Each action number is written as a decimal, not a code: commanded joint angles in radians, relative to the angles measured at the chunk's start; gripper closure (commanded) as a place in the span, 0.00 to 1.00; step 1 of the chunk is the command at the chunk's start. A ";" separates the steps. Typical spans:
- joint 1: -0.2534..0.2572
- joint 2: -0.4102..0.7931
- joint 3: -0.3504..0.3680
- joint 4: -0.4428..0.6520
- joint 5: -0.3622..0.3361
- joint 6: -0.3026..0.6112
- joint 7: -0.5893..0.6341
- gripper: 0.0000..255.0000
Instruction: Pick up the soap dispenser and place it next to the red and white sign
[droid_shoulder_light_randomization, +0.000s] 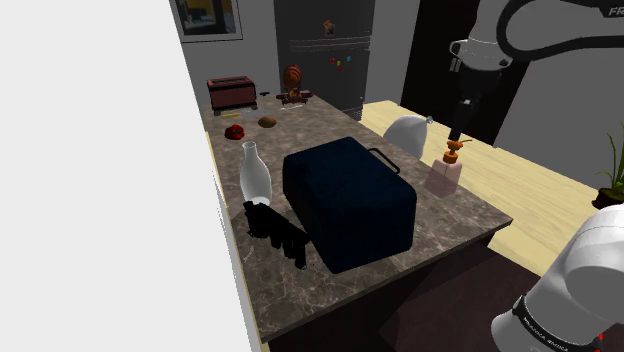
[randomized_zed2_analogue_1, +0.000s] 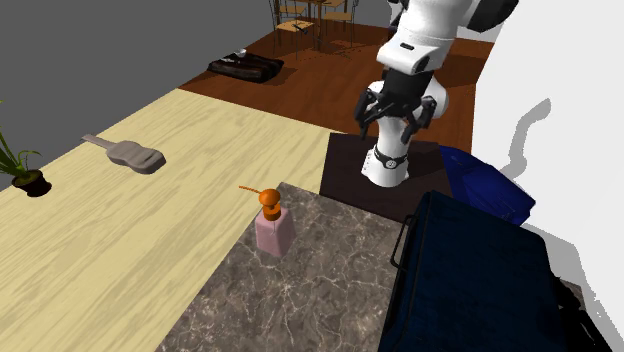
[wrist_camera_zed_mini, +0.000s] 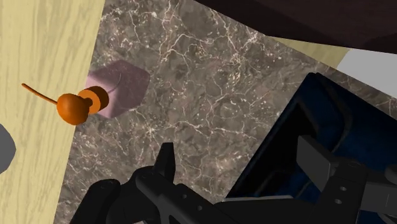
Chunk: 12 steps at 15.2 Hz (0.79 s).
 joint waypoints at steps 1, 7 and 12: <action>-0.013 0.015 -0.046 -0.024 -0.026 0.053 -0.044 0.00; -0.042 0.115 -0.183 -0.042 -0.085 0.212 -0.167 0.00; -0.050 0.238 -0.300 -0.019 -0.104 0.345 -0.276 0.00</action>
